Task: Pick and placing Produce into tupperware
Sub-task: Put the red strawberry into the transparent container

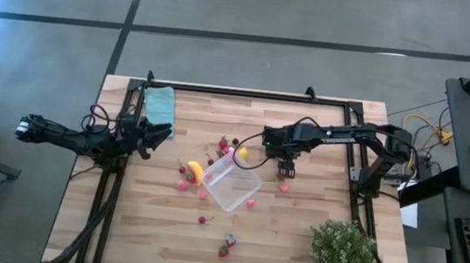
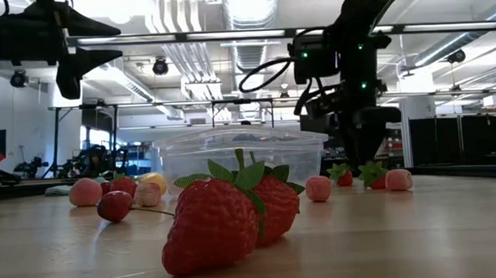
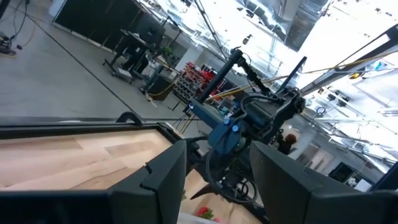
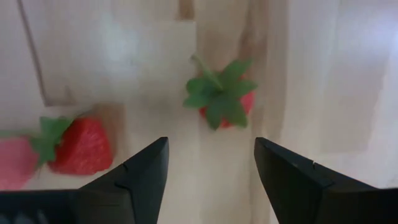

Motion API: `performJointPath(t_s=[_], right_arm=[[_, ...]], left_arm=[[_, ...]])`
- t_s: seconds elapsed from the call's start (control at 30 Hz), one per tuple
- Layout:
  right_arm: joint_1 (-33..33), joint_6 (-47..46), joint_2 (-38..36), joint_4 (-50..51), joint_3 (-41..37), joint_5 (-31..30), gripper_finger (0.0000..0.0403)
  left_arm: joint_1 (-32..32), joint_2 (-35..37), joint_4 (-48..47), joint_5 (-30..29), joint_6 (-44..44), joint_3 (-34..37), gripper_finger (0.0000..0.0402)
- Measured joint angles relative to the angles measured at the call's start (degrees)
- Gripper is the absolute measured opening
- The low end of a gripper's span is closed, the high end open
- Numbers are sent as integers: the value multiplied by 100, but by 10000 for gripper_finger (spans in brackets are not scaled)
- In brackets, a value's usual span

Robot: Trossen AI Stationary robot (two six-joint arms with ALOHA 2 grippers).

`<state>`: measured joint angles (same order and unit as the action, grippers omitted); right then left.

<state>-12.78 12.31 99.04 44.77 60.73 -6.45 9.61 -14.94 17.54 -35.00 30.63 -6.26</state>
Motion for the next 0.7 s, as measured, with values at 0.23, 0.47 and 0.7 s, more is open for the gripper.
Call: performJointPath(t_s=[0.23, 0.47, 0.7], right_arm=[[0, 18, 26, -362, 3, -103, 226], [2, 218, 346, -652, -3, -53, 226], [2, -8, 453, -623, 5, -91, 225]], left_arm=[[0, -42, -12, 2, 0, 0, 165], [0, -206, -4, 0, -4, 0, 165], [0, -335, 0, 0, 9, 2, 165]])
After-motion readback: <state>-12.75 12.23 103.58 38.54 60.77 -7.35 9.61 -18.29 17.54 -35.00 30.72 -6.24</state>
